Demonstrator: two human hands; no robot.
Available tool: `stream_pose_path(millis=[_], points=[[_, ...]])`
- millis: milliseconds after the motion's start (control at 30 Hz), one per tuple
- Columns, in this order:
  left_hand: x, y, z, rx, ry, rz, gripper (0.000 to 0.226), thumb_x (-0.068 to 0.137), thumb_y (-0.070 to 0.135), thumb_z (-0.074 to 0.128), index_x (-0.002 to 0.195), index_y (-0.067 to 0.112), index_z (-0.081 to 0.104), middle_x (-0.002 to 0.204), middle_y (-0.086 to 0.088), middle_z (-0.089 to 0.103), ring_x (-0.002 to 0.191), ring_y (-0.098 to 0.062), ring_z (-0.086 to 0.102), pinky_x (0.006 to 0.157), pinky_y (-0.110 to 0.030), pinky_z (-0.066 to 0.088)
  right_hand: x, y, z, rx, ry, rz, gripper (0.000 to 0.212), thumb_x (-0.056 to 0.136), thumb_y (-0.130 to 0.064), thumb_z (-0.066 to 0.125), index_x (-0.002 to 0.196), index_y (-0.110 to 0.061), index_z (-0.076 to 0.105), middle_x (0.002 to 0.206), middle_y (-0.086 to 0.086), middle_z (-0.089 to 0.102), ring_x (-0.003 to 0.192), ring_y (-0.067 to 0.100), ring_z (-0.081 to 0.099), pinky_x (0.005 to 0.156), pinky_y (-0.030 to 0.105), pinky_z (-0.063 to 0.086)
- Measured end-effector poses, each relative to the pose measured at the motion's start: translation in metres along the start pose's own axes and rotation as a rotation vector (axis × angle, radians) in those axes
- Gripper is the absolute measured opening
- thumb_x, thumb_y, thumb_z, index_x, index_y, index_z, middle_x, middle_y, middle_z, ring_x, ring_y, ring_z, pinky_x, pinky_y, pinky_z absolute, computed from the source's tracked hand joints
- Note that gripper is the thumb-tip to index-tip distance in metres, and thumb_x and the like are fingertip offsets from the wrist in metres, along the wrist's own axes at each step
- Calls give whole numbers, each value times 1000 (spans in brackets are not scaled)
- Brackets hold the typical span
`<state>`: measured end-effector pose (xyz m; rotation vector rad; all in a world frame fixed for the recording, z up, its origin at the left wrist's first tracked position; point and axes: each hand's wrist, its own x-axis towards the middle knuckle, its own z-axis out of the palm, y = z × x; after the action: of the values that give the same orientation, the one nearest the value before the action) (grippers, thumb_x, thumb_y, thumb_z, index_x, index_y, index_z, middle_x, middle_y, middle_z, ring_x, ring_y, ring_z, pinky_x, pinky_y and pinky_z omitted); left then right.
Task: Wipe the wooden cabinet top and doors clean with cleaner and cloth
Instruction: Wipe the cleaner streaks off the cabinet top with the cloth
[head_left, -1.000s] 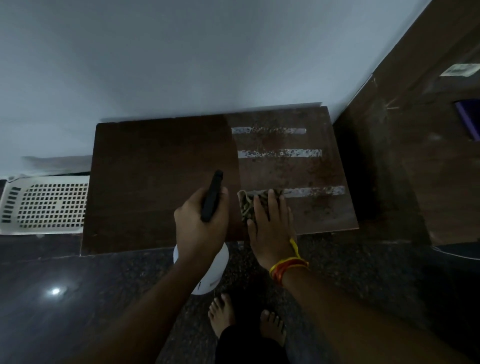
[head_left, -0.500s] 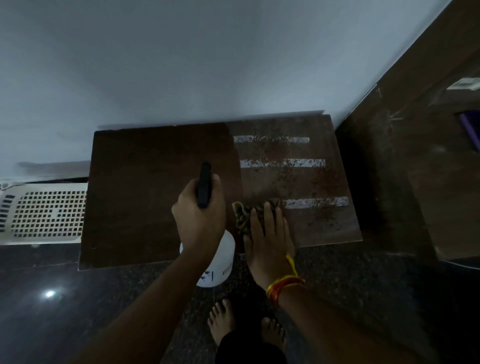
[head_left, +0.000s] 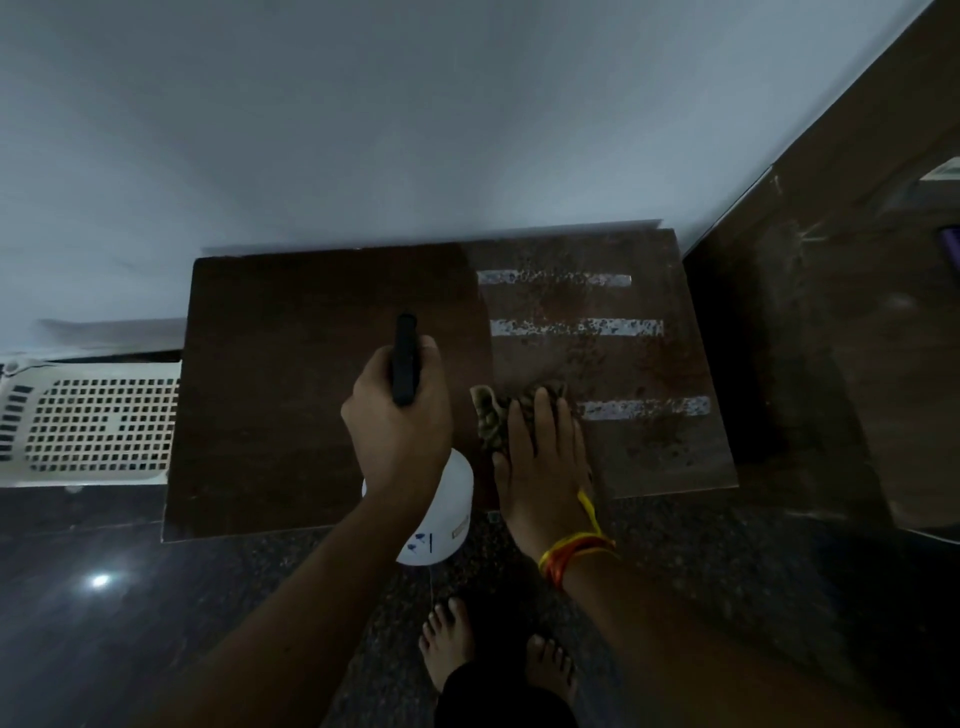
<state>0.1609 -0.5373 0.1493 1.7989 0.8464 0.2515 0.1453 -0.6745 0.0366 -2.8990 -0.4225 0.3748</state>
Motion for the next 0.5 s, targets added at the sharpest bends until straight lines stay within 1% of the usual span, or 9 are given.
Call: stream_pose_path(millis=[33, 100, 133, 200, 267, 333, 400, 500], points=[[1, 2, -1, -2, -3, 2, 28, 97, 39, 57, 73, 25, 57, 69, -16, 62, 62, -39, 64, 57, -54, 57, -2, 0, 0, -12, -1, 3, 57, 95, -36, 47, 144, -9, 36, 154, 20, 24, 142, 41, 22, 116, 52, 15], [4, 4, -2, -6, -14, 9, 26, 98, 38, 57, 74, 27, 57, 67, -12, 61, 63, -38, 64, 57, -54, 58, 3, 1, 0, -20, 20, 8, 57, 94, -36, 48, 143, -9, 38, 153, 20, 27, 141, 41, 25, 115, 51, 15], [6, 5, -2, -2, -19, 13, 26, 98, 39, 57, 74, 28, 57, 67, -12, 60, 63, -39, 63, 57, -54, 58, 11, 1, 0, -11, 30, 11, 58, 94, -37, 48, 144, -10, 37, 154, 19, 26, 141, 41, 23, 115, 50, 12], [11, 4, -2, 3, -20, 17, 26, 98, 39, 56, 74, 29, 56, 68, -14, 61, 64, -40, 63, 58, -54, 58, 32, 0, 0, -4, 33, 2, 58, 97, -39, 40, 147, -12, 29, 157, 17, 18, 144, 39, 14, 116, 48, 7], [17, 1, -2, 4, -12, 7, 26, 97, 40, 57, 74, 28, 57, 68, -12, 61, 64, -38, 64, 59, -54, 58, 58, 1, -1, -11, 50, 0, 58, 98, -40, 34, 148, -13, 25, 158, 16, 12, 145, 37, 9, 117, 49, 7], [20, 0, -1, 1, -2, -11, 26, 97, 41, 57, 74, 28, 58, 68, -9, 62, 64, -37, 65, 59, -53, 58, 75, 1, -5, -27, 65, 8, 58, 98, -40, 33, 149, -14, 24, 158, 16, 11, 145, 37, 8, 117, 49, 9], [22, -1, 0, -2, -1, -22, 26, 97, 41, 58, 74, 27, 58, 70, -10, 63, 64, -36, 66, 59, -53, 58, 71, 0, -5, -10, 59, 8, 58, 98, -39, 34, 149, -14, 23, 158, 16, 11, 145, 37, 8, 118, 49, 9], [26, 2, 1, -10, -15, -26, 25, 97, 40, 57, 75, 28, 57, 70, -12, 63, 63, -38, 65, 58, -53, 57, 39, -2, -3, 19, 12, 18, 59, 98, -39, 37, 149, -13, 25, 158, 16, 13, 145, 37, 10, 119, 49, 10]])
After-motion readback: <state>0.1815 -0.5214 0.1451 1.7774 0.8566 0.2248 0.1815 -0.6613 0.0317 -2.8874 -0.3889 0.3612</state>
